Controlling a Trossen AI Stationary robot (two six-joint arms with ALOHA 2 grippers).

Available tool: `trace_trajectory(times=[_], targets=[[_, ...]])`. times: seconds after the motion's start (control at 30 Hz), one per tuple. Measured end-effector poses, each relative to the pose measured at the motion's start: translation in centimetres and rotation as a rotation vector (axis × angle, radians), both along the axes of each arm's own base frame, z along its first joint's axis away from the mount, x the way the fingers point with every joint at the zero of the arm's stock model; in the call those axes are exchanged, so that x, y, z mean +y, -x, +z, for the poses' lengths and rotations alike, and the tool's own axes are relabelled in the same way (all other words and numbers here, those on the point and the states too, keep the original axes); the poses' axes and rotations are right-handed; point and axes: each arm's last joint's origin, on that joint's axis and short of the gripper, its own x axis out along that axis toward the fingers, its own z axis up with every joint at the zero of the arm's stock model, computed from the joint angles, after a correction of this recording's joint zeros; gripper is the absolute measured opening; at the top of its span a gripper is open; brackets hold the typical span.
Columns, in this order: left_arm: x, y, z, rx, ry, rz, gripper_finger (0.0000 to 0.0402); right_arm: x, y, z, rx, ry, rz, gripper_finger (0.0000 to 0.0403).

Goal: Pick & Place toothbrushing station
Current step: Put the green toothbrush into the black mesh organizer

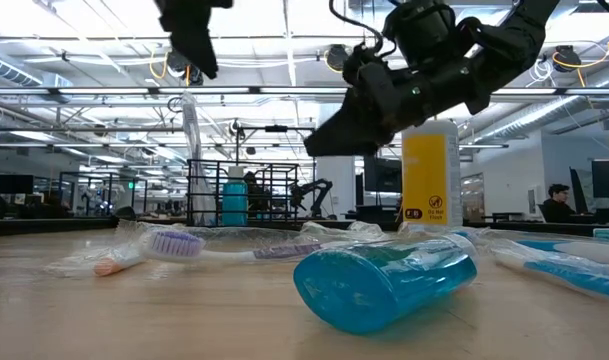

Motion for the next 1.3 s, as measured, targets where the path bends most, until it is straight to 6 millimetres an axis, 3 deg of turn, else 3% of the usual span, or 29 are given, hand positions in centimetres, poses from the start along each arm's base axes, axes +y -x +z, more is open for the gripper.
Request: trace_trajectory(times=[0.3, 0.43, 0.73, 0.9, 1.07, 1.3], targets=[[-3.3, 4.0, -4.9, -0.243, 0.044, -0.044, 0.0177, 0.0, 0.5, -1.0, 0.106, -0.142, -0.065, 0.0178], [-4.5, 5.6, -6.8, -0.337, 0.031, -0.101, 0.0177, 0.5, 0.5, -1.1, 0.120, -0.109, -0.035, 0.0178], [-5.7, 8.8, -6.3, -0.484, -0.008, -0.216, 0.0177, 1.7, 0.3, -0.9, 0.097, -0.058, 0.017, 0.0178], [-6.1, 9.1, -6.2, -0.486, -0.020, -0.259, 0.0177, 1.4, -0.1, -1.5, 0.060, -0.077, -0.118, 0.0178], [-6.2, 9.0, -6.2, -0.480, -0.023, -0.280, 0.0177, 2.2, -0.9, -2.0, 0.122, -0.062, -0.132, 0.0178], [-6.2, 9.2, -6.5, -0.447, -0.014, -0.274, 0.0177, 2.7, -3.0, 1.4, 0.350, 0.047, -0.238, 0.0182]])
